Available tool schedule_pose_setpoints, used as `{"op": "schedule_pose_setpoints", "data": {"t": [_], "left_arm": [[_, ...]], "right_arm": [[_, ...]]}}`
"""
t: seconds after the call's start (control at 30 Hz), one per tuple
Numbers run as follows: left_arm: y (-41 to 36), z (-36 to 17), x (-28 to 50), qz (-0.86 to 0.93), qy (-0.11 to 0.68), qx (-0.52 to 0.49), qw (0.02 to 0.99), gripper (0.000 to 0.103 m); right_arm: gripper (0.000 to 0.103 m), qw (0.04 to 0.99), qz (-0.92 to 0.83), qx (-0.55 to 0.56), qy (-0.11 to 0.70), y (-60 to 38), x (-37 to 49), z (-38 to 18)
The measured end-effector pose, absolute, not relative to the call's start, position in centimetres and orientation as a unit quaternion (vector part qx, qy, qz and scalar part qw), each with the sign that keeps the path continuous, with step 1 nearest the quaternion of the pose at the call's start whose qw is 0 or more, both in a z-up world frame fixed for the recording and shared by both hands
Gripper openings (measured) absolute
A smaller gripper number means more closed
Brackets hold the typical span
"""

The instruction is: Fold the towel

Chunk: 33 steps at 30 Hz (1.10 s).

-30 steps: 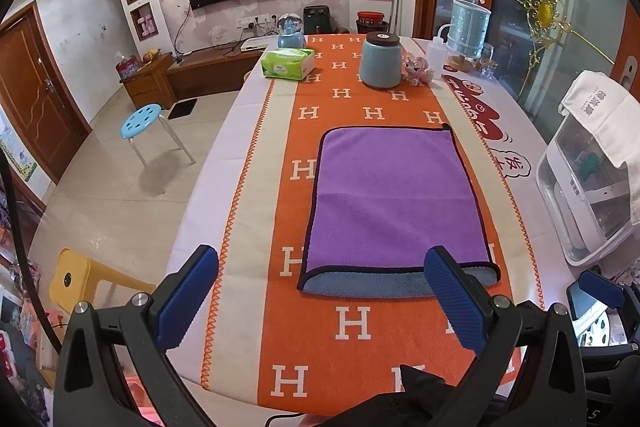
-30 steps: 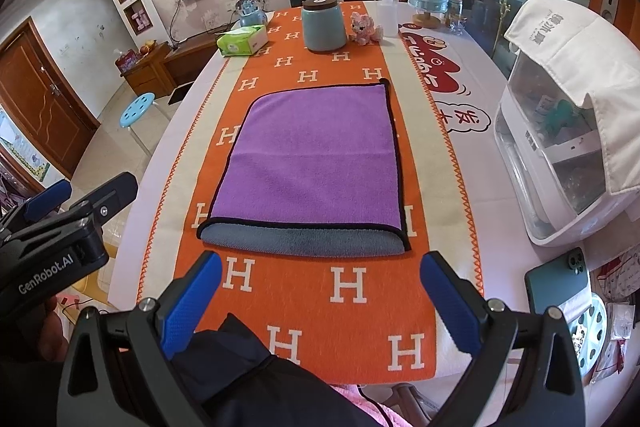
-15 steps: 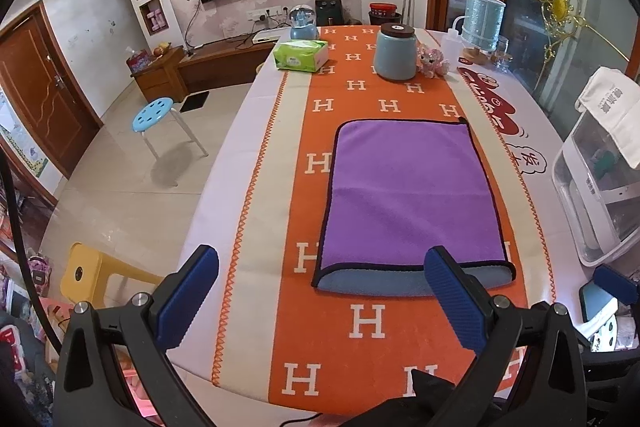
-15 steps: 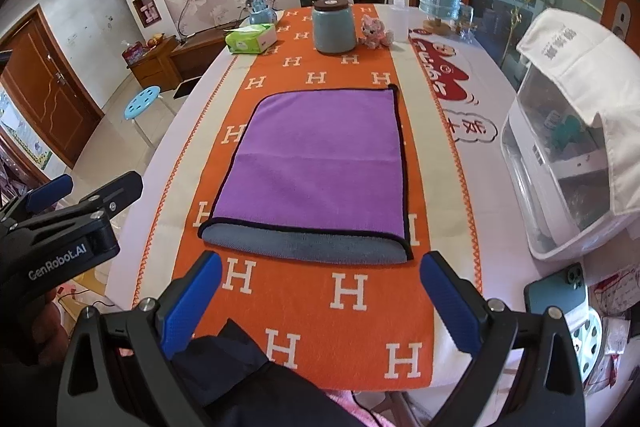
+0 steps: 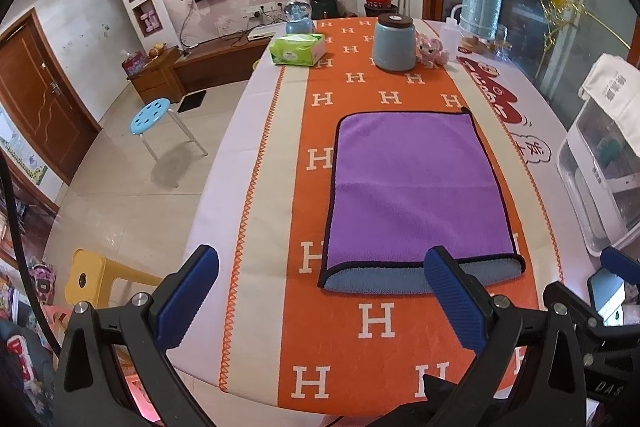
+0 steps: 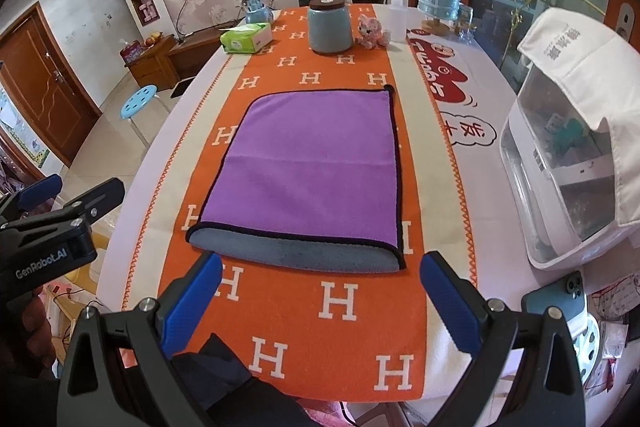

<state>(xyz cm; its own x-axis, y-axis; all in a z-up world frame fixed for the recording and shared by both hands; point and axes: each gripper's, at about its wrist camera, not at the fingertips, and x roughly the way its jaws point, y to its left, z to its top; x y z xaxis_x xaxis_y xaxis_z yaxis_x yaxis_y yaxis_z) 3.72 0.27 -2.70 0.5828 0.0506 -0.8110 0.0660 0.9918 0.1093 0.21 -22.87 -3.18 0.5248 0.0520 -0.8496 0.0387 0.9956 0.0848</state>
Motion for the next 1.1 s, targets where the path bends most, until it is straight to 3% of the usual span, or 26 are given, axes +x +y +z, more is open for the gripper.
{"op": "schedule_pose_setpoints", "data": {"t": [0.5,1.1], "left_arm": [[0.4,-6.2,6.2,-0.053,0.487,0.068,0.869,0.102],[1.0,-12.2,12.0,-0.084,0.545,0.069,0.831,0.102]], "right_arm": [[0.099,0.863,0.013,0.049,0.503,-26.0,2.0,-5.8],[0.088,0.832,0.007,0.059,0.551,-29.7,5.7,-10.9]]}}
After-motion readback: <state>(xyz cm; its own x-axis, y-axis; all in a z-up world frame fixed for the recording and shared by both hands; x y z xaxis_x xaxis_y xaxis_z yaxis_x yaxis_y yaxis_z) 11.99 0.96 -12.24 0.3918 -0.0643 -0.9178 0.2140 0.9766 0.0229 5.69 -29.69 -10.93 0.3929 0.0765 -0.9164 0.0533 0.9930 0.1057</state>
